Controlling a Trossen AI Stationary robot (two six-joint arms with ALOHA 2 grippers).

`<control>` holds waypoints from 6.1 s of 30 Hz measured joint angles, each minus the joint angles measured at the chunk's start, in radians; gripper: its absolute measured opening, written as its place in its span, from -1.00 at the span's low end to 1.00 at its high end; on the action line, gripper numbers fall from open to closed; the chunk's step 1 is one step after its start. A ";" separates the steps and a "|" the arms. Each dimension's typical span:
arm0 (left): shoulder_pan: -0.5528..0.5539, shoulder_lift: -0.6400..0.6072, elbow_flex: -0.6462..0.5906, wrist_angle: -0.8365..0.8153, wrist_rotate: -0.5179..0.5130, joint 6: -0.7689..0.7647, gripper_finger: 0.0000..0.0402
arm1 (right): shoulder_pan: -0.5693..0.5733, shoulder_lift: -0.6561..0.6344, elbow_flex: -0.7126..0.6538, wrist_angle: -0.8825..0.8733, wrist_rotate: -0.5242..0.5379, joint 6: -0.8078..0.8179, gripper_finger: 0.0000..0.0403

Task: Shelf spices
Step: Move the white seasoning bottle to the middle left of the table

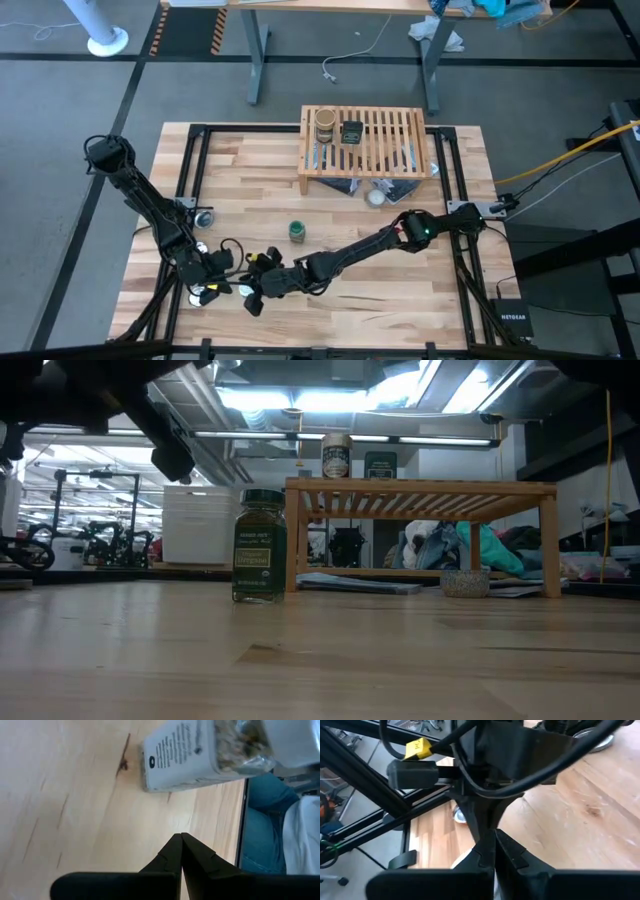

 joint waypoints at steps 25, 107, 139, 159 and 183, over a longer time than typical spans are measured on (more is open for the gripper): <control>-0.001 -0.010 0.001 0.001 -0.040 0.131 -1.00 | 0.056 -0.135 0.127 -0.327 0.241 -0.228 -1.00; 0.134 0.262 0.101 0.189 -0.074 0.285 -1.00 | -0.007 -0.072 -0.235 -0.037 0.051 0.079 -1.00; 0.172 0.262 0.099 0.157 -0.096 0.241 -1.00 | -0.046 -0.073 -0.235 -0.019 0.048 0.046 -1.00; 0.194 0.262 0.099 0.143 -0.094 0.233 -1.00 | -0.067 -0.073 -0.235 -0.011 0.047 0.026 -1.00; 0.192 0.262 0.099 0.185 -0.089 0.201 -1.00 | -0.079 -0.058 -0.234 0.051 -0.011 0.025 -1.00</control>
